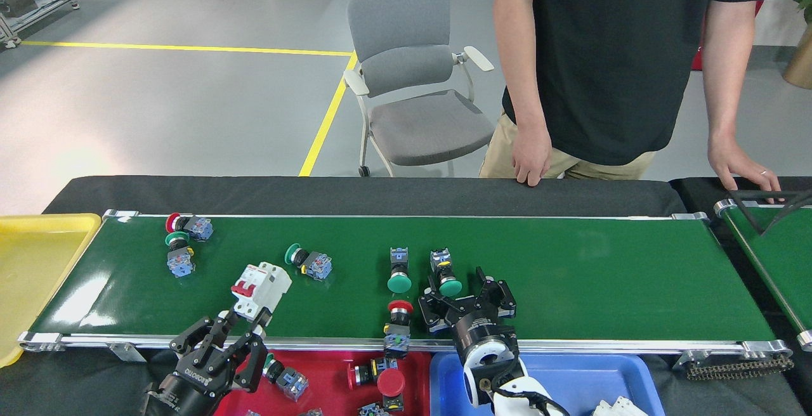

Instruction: Pick switch part from conveyor to tray

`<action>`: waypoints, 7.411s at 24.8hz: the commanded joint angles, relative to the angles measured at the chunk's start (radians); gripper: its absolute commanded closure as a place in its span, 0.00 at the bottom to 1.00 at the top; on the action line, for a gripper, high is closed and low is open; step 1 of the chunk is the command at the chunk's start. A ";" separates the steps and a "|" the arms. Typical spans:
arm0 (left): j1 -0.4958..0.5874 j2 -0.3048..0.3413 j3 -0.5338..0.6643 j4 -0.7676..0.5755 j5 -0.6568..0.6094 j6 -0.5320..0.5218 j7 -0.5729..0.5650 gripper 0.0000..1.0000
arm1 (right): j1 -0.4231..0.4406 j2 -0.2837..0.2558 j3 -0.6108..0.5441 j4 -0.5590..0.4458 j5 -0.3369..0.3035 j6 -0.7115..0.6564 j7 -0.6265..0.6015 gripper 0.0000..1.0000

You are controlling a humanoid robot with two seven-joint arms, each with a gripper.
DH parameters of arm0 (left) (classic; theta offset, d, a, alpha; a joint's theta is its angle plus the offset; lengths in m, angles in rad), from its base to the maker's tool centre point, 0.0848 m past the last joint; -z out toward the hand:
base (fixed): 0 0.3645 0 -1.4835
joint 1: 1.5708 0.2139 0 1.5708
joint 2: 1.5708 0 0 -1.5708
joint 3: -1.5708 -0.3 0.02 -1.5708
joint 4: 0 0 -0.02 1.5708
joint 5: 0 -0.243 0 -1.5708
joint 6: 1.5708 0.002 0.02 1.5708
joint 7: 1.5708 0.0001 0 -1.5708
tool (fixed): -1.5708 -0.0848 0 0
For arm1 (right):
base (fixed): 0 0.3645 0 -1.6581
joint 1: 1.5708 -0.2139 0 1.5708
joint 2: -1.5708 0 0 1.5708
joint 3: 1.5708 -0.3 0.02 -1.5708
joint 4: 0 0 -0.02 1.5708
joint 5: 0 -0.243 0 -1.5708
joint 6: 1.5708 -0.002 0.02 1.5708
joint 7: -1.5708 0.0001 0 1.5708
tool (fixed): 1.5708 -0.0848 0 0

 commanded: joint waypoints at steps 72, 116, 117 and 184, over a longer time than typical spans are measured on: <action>0.029 -0.212 -0.442 -0.160 -0.181 0.098 -0.184 0.00 | 0.452 -0.221 -0.852 -0.506 -0.240 -0.582 -0.004 0.00; -0.421 0.169 0.193 0.623 -0.067 0.210 -0.074 0.00 | 0.384 -0.082 -0.530 -0.604 -0.028 -0.300 -0.003 0.02; -0.456 0.175 0.171 0.672 -0.078 0.252 -0.066 0.00 | 0.384 -0.082 -0.529 -0.604 -0.028 -0.300 -0.003 0.02; 0.194 0.138 0.455 0.161 0.115 -0.040 0.141 0.01 | 0.587 -0.244 -0.476 -0.676 -0.161 -0.229 -0.049 0.00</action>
